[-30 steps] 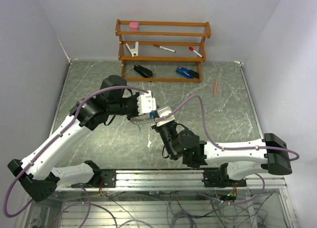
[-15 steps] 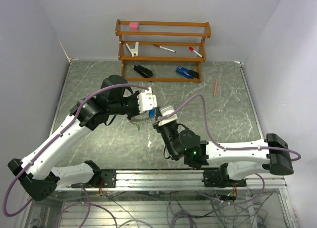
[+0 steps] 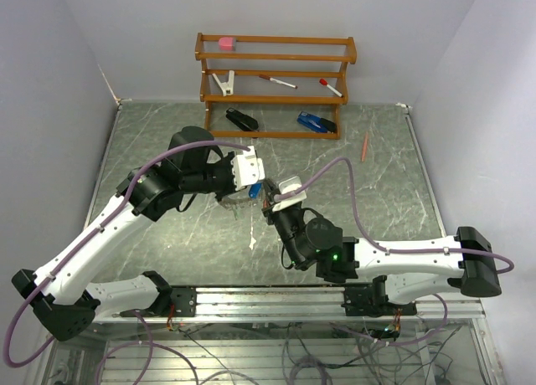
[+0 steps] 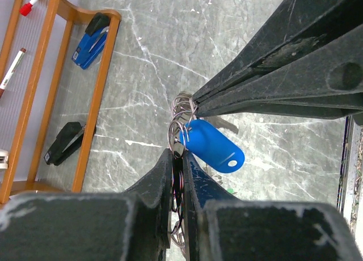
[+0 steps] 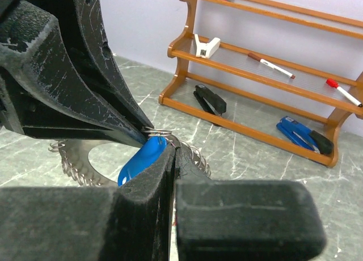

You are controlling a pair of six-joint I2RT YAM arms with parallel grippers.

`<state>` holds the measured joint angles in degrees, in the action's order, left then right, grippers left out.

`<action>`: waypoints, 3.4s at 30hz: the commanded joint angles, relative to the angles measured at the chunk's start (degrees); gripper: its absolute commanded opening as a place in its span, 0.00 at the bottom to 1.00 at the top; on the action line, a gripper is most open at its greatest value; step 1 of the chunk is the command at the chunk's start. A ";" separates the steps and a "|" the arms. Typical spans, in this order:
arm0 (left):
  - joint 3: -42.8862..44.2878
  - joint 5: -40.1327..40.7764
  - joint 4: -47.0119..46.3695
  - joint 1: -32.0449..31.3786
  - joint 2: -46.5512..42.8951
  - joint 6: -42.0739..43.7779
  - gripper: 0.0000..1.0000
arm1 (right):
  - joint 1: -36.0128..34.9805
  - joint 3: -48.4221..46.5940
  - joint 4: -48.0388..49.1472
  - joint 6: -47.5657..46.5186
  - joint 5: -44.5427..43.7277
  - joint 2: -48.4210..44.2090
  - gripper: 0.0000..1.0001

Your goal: Put the keys on the keyring

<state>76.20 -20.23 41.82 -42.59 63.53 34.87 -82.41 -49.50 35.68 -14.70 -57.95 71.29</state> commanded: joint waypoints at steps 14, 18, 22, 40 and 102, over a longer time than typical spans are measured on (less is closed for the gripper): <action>0.18 -4.41 -2.54 -0.01 -2.29 1.45 0.07 | 0.02 0.33 -1.74 7.04 -3.52 -4.04 0.00; 0.35 -5.20 -2.54 -0.03 -2.05 1.92 0.07 | 0.10 0.31 -1.88 7.95 -4.12 -4.12 0.00; 0.73 -6.99 -2.25 -0.03 -2.32 2.62 0.07 | 0.37 0.59 -2.66 9.89 -4.55 -4.55 0.00; -0.84 -11.86 -5.79 -0.01 -4.83 3.96 0.07 | 3.45 1.57 -8.23 21.54 -2.49 -6.69 0.00; 0.64 -7.14 -3.58 -0.01 -1.10 -3.20 0.07 | 7.75 -0.13 -20.43 23.30 21.44 -10.82 0.00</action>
<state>73.71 -26.57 39.46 -42.22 62.15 34.13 -74.11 -49.78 15.57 9.80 -36.23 61.84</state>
